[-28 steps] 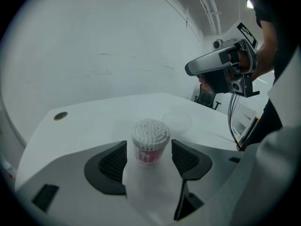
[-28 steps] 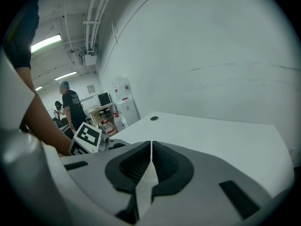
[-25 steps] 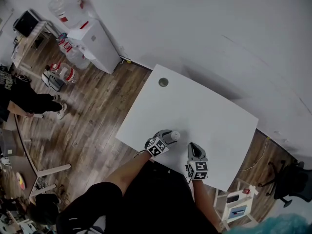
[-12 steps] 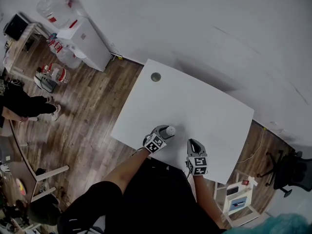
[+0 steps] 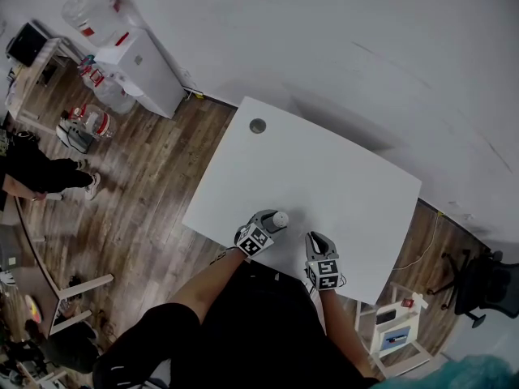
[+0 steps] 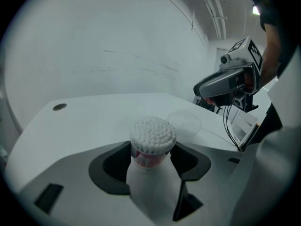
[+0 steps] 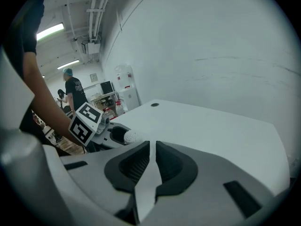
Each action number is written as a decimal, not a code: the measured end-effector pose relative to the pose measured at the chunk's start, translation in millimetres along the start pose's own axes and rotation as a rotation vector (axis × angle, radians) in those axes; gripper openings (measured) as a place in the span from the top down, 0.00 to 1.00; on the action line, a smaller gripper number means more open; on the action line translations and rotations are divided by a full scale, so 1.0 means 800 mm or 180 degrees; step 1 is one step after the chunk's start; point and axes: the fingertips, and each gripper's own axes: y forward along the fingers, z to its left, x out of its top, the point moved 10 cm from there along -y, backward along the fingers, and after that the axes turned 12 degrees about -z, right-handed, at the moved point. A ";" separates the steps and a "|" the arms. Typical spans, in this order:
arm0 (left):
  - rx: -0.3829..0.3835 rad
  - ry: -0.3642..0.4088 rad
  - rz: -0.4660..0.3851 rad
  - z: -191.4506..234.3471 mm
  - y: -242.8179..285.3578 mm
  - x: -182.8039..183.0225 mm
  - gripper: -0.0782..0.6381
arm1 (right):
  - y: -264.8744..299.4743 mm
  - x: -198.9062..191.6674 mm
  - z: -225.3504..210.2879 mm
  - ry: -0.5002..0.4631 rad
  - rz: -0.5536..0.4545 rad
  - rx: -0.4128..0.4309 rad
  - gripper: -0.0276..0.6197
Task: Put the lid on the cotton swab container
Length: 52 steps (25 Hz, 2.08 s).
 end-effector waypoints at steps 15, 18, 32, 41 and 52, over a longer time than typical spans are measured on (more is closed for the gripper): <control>0.0013 -0.0151 0.0046 -0.011 -0.006 -0.006 0.52 | 0.014 -0.054 0.010 -0.0159 0.0273 0.0428 0.73; -0.0013 -0.0198 0.0063 -0.012 -0.011 -0.005 0.52 | 0.019 -0.061 0.017 -0.0327 0.0352 0.0545 0.73; -0.0020 -0.0097 0.0168 -0.016 -0.015 -0.009 0.52 | 0.013 -0.058 0.022 -0.0349 0.0184 0.0565 0.73; 0.0020 -0.0124 0.0120 -0.015 -0.015 -0.012 0.52 | 0.014 -0.032 0.027 -0.0163 -0.0084 0.0683 0.73; -0.0016 -0.0112 0.0087 -0.015 -0.013 -0.010 0.52 | 0.046 -0.010 0.047 -0.0147 -0.0121 0.0916 0.73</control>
